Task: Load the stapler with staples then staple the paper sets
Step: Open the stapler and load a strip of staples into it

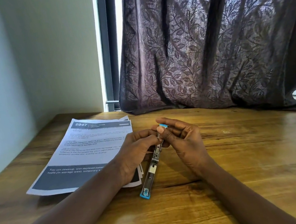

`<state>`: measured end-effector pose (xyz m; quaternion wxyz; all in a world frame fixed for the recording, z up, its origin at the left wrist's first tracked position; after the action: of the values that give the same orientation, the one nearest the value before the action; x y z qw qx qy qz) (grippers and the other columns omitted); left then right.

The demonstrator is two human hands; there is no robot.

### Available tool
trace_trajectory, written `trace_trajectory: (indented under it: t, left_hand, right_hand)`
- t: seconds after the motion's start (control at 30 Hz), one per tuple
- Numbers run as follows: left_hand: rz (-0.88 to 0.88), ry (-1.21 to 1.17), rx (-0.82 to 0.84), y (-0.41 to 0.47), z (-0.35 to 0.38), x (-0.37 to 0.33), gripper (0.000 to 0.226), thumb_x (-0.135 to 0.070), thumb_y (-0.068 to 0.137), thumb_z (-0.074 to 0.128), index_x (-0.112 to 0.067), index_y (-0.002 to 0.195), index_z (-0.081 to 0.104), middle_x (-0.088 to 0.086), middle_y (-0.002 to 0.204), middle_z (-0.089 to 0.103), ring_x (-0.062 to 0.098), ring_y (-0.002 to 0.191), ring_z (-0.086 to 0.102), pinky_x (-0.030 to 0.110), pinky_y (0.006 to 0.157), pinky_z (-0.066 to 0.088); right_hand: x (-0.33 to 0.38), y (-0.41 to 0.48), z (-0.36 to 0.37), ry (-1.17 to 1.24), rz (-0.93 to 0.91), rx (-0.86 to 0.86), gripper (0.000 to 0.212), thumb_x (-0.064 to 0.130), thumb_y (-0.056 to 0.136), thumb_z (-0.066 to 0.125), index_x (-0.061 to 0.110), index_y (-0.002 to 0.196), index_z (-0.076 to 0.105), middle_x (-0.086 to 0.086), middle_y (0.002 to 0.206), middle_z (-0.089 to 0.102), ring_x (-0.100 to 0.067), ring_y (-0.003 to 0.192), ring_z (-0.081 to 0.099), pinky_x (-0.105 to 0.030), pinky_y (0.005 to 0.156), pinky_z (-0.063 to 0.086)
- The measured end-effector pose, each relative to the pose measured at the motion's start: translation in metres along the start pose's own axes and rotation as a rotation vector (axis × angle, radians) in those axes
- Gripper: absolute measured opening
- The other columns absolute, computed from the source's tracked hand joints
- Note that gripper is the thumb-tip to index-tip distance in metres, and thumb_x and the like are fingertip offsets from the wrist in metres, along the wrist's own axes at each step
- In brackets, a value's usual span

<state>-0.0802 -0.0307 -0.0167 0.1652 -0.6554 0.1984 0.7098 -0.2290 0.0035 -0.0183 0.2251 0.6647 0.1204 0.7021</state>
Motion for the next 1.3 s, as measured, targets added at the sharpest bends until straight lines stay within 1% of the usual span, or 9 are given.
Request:
trace_trajectory:
  t: [0.23,0.33,0.5,0.6,0.8,0.93,1.03,1.2,1.3]
  left_hand:
    - [-0.026,-0.052,-0.007,0.003,0.003,0.002,0.021,-0.008,0.092,0.06,-0.011,0.084,0.08,0.006,0.085,0.077,0.012,0.077,0.065,0.037,0.078,0.052]
    - [-0.021,-0.049,-0.009,0.007,0.003,0.005,0.018,-0.003,0.085,0.057,0.004,0.092,0.073,0.002,0.079,0.073,0.016,0.081,0.059,0.044,0.085,0.048]
    - [-0.026,-0.137,0.005,0.008,0.007,0.01,0.039,-0.009,0.068,0.061,0.009,0.102,0.067,0.014,0.087,0.064,0.02,0.08,0.057,0.046,0.084,0.049]
    - [-0.011,-0.174,-0.002,0.007,0.008,0.011,0.023,0.002,0.082,0.06,-0.007,0.1,0.07,0.012,0.091,0.07,0.019,0.08,0.063,0.045,0.082,0.054]
    - [0.046,-0.041,0.067,0.003,0.007,0.008,0.028,0.0,0.095,0.055,-0.009,0.078,0.076,0.013,0.091,0.071,0.026,0.094,0.064,0.055,0.1,0.051]
    - [0.028,-0.042,0.065,0.003,0.007,0.01,0.021,-0.009,0.096,0.06,0.004,0.087,0.074,0.025,0.107,0.073,0.032,0.102,0.066,0.051,0.1,0.053]
    - [0.012,0.028,0.063,0.004,0.008,0.011,0.013,-0.007,0.093,0.068,0.004,0.097,0.073,0.021,0.107,0.076,0.025,0.099,0.072,0.042,0.094,0.058]
    - [0.004,-0.005,0.08,0.005,0.007,0.01,0.021,0.003,0.087,0.072,-0.01,0.104,0.069,0.015,0.104,0.078,0.02,0.091,0.074,0.034,0.08,0.06]
    - [0.158,0.282,0.078,0.004,0.003,0.01,0.021,-0.002,0.089,0.073,-0.017,0.105,0.071,0.002,0.1,0.078,0.014,0.094,0.074,0.03,0.082,0.059]
  right_hand:
    - [-0.004,0.003,0.001,0.031,-0.005,-0.035,0.027,-0.001,0.093,0.065,-0.003,0.12,0.067,-0.019,0.104,0.077,-0.02,0.091,0.077,-0.023,0.069,0.059]
    - [-0.006,0.005,-0.002,0.035,0.005,-0.061,0.026,0.0,0.093,0.066,-0.003,0.118,0.068,-0.019,0.102,0.077,-0.021,0.088,0.077,-0.023,0.067,0.059]
    - [-0.01,0.008,-0.009,0.003,0.033,-0.109,0.023,0.005,0.092,0.069,0.002,0.115,0.071,-0.019,0.098,0.078,-0.033,0.086,0.075,-0.034,0.071,0.063]
    - [-0.011,0.008,-0.013,0.022,0.071,-0.157,0.02,0.005,0.092,0.069,0.003,0.112,0.072,-0.023,0.092,0.077,-0.03,0.078,0.072,-0.034,0.07,0.063]
    - [-0.013,0.009,-0.016,0.033,0.121,-0.238,0.016,0.007,0.092,0.071,0.005,0.108,0.073,-0.022,0.099,0.077,-0.05,0.1,0.069,-0.058,0.087,0.059]
    - [-0.008,0.009,-0.021,0.013,0.117,-0.289,0.013,0.007,0.092,0.07,0.006,0.106,0.071,-0.018,0.095,0.078,-0.03,0.083,0.074,-0.038,0.071,0.063]
    - [-0.005,0.009,-0.024,0.002,0.101,-0.315,0.014,0.007,0.092,0.071,0.006,0.106,0.071,-0.016,0.091,0.079,-0.019,0.07,0.07,-0.026,0.058,0.059]
    - [-0.006,0.011,-0.023,-0.043,0.058,-0.291,0.019,0.009,0.092,0.072,0.003,0.109,0.071,-0.016,0.091,0.078,-0.019,0.075,0.07,-0.027,0.063,0.06]
    - [-0.005,0.01,-0.022,-0.099,0.031,-0.263,0.019,0.011,0.092,0.073,0.006,0.11,0.071,-0.012,0.089,0.079,-0.013,0.075,0.072,-0.023,0.062,0.056]
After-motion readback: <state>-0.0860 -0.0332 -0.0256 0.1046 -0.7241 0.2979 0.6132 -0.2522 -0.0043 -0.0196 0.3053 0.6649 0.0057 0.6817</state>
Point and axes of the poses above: each hand's wrist, its own y-axis towards the middle knuckle, its own z-axis out of the palm, x = y × z, the point moved 1 cm from there along y, towards the middle knuckle
